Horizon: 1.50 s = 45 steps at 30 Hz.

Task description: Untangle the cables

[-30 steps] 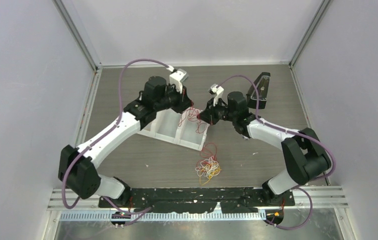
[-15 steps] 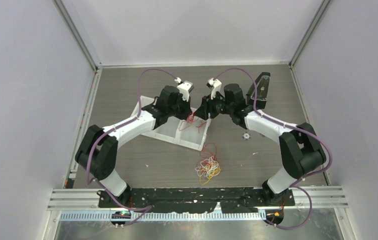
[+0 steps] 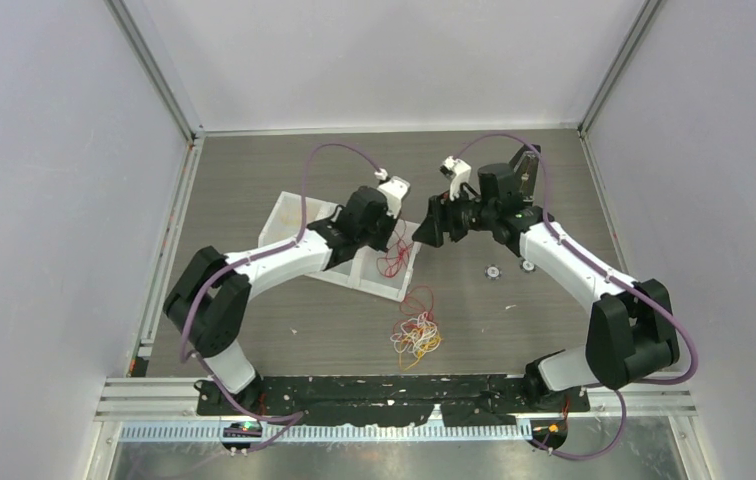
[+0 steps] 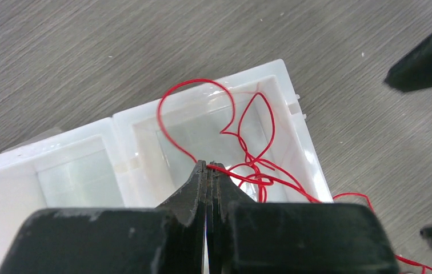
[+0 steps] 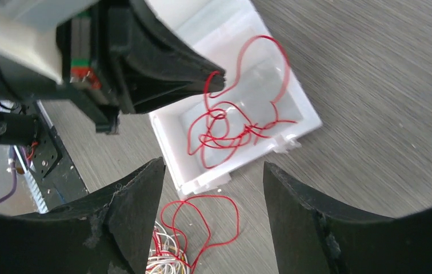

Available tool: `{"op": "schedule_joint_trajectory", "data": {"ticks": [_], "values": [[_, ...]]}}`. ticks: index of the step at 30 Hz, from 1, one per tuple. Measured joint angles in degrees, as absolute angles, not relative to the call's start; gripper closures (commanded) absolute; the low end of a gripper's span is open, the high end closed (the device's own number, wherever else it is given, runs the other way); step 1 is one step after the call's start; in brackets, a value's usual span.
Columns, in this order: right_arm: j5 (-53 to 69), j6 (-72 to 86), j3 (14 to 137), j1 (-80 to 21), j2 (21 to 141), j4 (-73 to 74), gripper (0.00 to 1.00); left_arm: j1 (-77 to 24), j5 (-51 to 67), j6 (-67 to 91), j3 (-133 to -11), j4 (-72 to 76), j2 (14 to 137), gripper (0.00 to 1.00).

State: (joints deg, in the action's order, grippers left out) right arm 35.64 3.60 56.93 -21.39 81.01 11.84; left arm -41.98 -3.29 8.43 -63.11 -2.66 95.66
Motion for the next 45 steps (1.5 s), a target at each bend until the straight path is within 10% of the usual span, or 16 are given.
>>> {"op": "schedule_joint_trajectory", "data": {"ticks": [6, 12, 21, 32, 45], "values": [[34.79, 6.04, 55.13, -17.72, 80.75, 15.00, 0.30, -44.14, -7.07, 6.66, -67.37, -8.01, 100.25, 0.50], [32.86, 11.22, 54.83, -18.39, 82.19, 15.90, 0.30, -43.62, -2.39, 7.05, -66.43, -13.65, 93.06, 0.25], [30.00, 18.98, 52.93, -22.76, 87.09, 10.09, 0.43, -41.17, 6.96, 7.57, -67.79, -19.35, 78.17, 0.25], [30.72, 28.77, 55.88, -23.38, 96.36, 3.92, 0.94, -32.77, 8.47, 8.47, -57.65, -24.25, 68.12, 0.26], [26.11, 27.51, 65.01, -16.45, 103.92, 3.95, 0.95, -28.75, 8.19, 7.25, -51.77, -23.11, 72.07, 0.25]]}}
